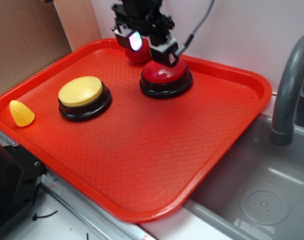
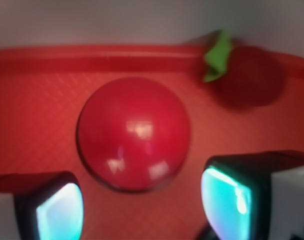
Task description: Push the red button.
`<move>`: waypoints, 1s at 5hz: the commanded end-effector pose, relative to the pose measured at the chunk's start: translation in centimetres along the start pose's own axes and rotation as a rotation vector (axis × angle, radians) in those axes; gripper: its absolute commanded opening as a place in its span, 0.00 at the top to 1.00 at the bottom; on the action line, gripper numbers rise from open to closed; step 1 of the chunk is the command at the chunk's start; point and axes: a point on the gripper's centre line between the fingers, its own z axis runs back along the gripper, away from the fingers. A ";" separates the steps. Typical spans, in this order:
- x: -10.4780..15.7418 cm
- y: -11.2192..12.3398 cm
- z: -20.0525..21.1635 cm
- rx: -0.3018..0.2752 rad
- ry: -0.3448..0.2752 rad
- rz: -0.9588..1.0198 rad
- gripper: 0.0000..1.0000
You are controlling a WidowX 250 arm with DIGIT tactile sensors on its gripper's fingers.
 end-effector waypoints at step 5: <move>-0.4 -0.6 6.6 -0.005 -0.152 -0.053 0.00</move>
